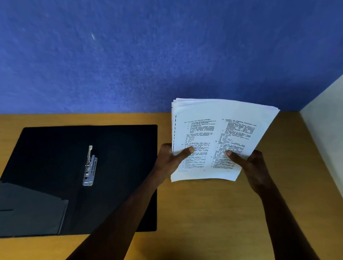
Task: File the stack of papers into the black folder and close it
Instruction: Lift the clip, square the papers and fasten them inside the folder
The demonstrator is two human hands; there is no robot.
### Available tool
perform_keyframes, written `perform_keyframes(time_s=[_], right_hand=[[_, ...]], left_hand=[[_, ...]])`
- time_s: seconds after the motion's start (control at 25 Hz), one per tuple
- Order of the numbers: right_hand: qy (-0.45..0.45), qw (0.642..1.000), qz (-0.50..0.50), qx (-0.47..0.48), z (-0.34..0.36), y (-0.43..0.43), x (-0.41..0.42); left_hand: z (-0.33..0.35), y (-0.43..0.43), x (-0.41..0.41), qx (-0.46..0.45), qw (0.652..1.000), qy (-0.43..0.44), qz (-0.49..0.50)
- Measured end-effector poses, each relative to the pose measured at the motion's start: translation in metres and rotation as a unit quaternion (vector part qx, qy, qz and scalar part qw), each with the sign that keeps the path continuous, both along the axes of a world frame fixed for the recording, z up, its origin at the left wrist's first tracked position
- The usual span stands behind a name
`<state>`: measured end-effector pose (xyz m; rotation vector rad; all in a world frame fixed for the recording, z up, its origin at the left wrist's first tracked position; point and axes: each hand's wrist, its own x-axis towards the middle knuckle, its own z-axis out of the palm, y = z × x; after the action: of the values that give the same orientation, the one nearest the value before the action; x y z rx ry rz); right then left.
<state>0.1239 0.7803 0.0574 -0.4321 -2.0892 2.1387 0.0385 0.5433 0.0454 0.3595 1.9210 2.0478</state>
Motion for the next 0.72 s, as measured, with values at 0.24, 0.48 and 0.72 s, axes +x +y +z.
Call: perform_keyframes(time_s=[0.24, 0.48, 0.72], right_hand=[[-0.024, 0.999, 0.025, 0.003, 0.01, -0.031, -0.013], [-0.103, 0.994, -0.026, -0.037, -0.02, -0.11, -0.015], [-0.154, 0.985, -0.068, -0.025, -0.055, -0.177, -0.016]], left_hand=[[0.015, -0.037, -0.006, 0.016, 0.995, -0.089, 0.038], [0.005, -0.103, 0.003, -0.052, 0.975, -0.194, 0.094], [-0.031, -0.17, 0.033, -0.176, 0.941, -0.166, 0.238]])
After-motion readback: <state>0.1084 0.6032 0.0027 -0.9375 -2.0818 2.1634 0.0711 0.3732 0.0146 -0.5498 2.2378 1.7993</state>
